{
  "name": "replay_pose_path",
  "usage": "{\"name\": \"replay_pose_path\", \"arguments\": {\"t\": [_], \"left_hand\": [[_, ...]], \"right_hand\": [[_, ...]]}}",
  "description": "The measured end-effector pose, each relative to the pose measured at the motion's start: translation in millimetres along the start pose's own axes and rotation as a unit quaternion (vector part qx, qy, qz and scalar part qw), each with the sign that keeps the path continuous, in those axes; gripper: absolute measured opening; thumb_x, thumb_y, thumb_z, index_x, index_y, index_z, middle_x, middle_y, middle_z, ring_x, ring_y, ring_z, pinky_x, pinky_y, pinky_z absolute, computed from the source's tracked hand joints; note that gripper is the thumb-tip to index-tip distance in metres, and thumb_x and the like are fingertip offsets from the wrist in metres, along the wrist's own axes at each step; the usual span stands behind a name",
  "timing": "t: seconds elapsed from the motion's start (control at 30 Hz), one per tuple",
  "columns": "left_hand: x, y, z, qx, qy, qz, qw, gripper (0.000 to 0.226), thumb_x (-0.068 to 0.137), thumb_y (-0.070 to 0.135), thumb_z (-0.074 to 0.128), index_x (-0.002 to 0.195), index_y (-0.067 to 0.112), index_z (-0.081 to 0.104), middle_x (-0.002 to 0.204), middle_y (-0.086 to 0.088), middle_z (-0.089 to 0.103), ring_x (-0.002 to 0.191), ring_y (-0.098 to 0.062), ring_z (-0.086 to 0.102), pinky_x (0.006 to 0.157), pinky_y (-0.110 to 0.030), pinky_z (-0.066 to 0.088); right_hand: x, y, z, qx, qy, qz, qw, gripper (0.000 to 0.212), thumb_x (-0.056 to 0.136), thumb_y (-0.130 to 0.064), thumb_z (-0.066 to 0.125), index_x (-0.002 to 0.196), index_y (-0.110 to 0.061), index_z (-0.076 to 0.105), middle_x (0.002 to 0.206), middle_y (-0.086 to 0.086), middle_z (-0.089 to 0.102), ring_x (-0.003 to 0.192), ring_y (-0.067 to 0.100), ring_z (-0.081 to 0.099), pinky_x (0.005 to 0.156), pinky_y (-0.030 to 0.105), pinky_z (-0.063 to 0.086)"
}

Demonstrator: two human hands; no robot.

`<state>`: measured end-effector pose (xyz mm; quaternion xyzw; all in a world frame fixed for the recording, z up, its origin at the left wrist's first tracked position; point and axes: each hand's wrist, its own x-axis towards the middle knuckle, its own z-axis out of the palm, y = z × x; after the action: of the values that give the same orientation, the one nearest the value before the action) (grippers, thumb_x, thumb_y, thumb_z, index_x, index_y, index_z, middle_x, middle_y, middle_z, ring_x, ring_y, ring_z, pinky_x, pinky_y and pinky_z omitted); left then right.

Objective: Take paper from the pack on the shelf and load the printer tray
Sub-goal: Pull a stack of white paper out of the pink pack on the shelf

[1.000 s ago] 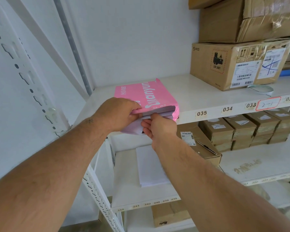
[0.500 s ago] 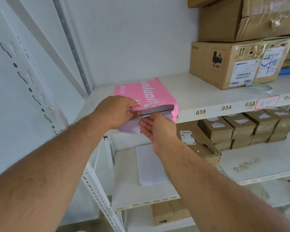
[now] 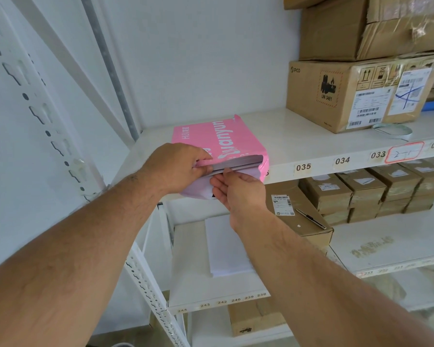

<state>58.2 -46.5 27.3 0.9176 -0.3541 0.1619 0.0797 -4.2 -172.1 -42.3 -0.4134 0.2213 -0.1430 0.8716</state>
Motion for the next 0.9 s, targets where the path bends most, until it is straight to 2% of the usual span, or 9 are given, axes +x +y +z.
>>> {"name": "replay_pose_path", "arguments": {"t": [0.17,0.23,0.37,0.47,0.53,0.6,0.7,0.8,0.9], "left_hand": [[1,-2,2,0.006,0.006,0.004,1.000,0.031,0.096,0.045,0.062,0.119,0.028,0.074,0.105,0.000,0.077,0.094,-0.027,0.069,0.079,-0.035,0.055],[1,-3,3,0.020,0.008,0.019,1.000,0.029,0.096,0.046,0.061,0.115,0.028,0.074,0.100,0.000,0.077,0.091,-0.029,0.069,0.077,-0.035,0.055],[4,1,6,0.099,-0.004,0.084,0.992,0.036,0.096,0.050,0.055,0.122,0.032,0.070,0.105,-0.002,0.075,0.095,-0.030,0.069,0.079,-0.034,0.054],[9,4,4,0.143,-0.018,0.099,0.985,0.035,0.099,0.050,0.050,0.119,0.031,0.071,0.100,-0.004,0.075,0.091,-0.030,0.068,0.071,-0.030,0.047],[10,3,2,0.147,-0.021,0.093,0.985,0.033,0.099,0.047,0.050,0.119,0.030,0.071,0.100,-0.005,0.075,0.090,-0.031,0.068,0.069,-0.029,0.042],[9,2,1,0.144,-0.021,0.088,0.985,0.031,0.099,0.045,0.050,0.115,0.029,0.071,0.096,-0.005,0.074,0.083,-0.030,0.066,0.068,-0.031,0.046],[8,4,-1,0.142,-0.017,0.083,0.986,0.027,0.098,0.042,0.051,0.105,0.024,0.070,0.089,-0.006,0.072,0.070,-0.027,0.054,0.066,-0.033,0.050],[8,5,-2,0.145,-0.016,0.076,0.986,0.026,0.098,0.041,0.051,0.100,0.021,0.068,0.088,-0.007,0.072,0.069,-0.028,0.053,0.065,-0.032,0.048],[6,12,1,0.182,-0.017,0.089,0.979,0.029,0.099,0.042,0.048,0.099,0.018,0.064,0.087,-0.007,0.071,0.072,-0.032,0.063,0.063,-0.034,0.051]], "right_hand": [[0,0,1,-0.017,0.013,-0.003,1.000,0.018,0.100,-0.005,0.061,0.083,-0.008,0.065,0.083,0.012,0.075,0.073,0.021,0.075,0.066,0.027,0.064],[0,-3,3,-0.023,0.028,0.006,0.999,0.015,0.096,-0.002,0.058,0.084,-0.006,0.066,0.079,0.013,0.074,0.066,0.020,0.073,0.059,0.026,0.063],[-2,-8,11,-0.042,0.062,-0.006,0.997,0.013,0.087,-0.005,0.056,0.080,-0.007,0.068,0.062,0.010,0.068,0.049,0.020,0.064,0.050,0.028,0.056],[-3,-6,18,-0.082,0.096,-0.046,0.991,0.011,0.069,-0.021,0.059,0.064,-0.014,0.065,0.060,0.009,0.067,0.059,0.031,0.062,0.062,0.040,0.059],[-2,-3,20,-0.106,0.111,-0.071,0.986,0.018,0.062,-0.030,0.057,0.065,-0.016,0.067,0.070,0.012,0.074,0.069,0.037,0.068,0.073,0.049,0.064],[-3,0,19,-0.127,0.120,-0.088,0.981,0.022,0.063,-0.034,0.055,0.064,-0.017,0.068,0.076,0.016,0.077,0.075,0.039,0.072,0.076,0.052,0.063],[-9,0,17,-0.144,0.129,-0.101,0.976,0.021,0.063,-0.035,0.053,0.056,-0.016,0.060,0.075,0.019,0.076,0.065,0.033,0.064,0.074,0.050,0.061],[-13,-1,16,-0.127,0.125,-0.090,0.980,0.020,0.064,-0.033,0.054,0.055,-0.015,0.057,0.069,0.021,0.072,0.060,0.030,0.058,0.067,0.045,0.057],[-12,-5,15,-0.095,0.113,-0.050,0.988,0.014,0.074,-0.025,0.056,0.072,-0.013,0.063,0.066,0.013,0.071,0.059,0.030,0.062,0.063,0.040,0.057]]}}
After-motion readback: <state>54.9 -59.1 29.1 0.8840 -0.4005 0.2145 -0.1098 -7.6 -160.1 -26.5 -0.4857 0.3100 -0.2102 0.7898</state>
